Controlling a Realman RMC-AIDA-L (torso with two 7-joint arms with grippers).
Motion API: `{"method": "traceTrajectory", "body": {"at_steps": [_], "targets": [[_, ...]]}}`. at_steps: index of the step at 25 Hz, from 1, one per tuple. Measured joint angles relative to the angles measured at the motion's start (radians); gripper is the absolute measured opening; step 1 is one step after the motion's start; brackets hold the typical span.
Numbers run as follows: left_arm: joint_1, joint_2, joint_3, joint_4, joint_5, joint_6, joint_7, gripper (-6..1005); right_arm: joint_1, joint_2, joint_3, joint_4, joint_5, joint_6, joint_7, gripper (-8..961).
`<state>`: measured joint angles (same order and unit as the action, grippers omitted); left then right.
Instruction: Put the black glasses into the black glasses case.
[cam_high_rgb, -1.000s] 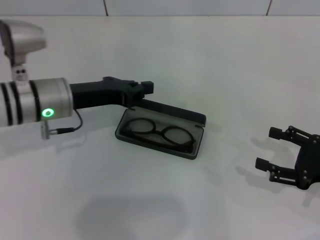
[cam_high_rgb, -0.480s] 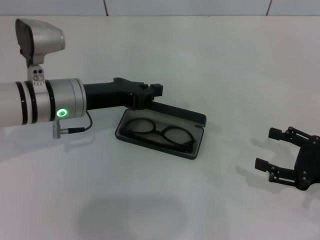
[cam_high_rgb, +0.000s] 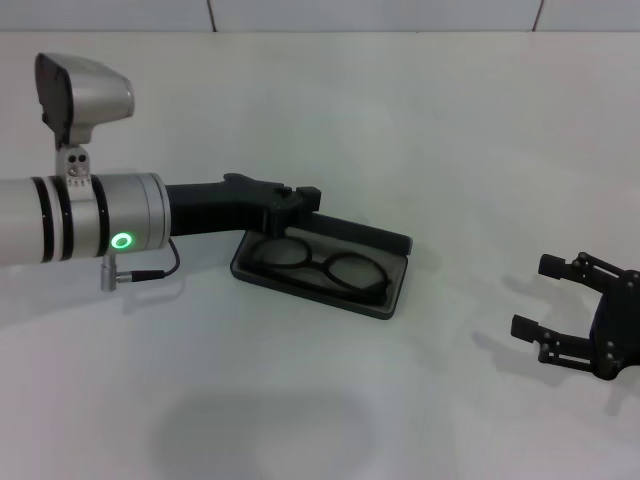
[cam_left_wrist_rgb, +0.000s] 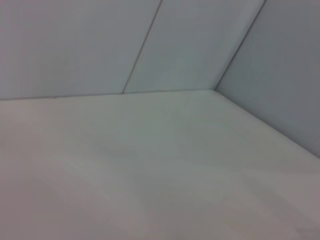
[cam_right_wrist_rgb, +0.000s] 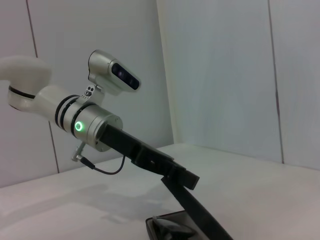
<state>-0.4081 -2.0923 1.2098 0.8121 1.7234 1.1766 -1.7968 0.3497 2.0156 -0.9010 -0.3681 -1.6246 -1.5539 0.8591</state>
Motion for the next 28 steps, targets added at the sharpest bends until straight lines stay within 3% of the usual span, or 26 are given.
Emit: {"method": "traceTrajectory", "body": {"at_steps": [20,28], "targets": [[0.017,0.0,0.005,-0.014,0.061,0.006,0.03,50,0.002,0.0,0.001,-0.007,0.002,0.002,0.0,843],[0.023,0.013,-0.045,-0.003,-0.072,0.101,0.101,57,0.002,0.0,0.003,-0.009,0.003,-0.014,0.0,843]]}}
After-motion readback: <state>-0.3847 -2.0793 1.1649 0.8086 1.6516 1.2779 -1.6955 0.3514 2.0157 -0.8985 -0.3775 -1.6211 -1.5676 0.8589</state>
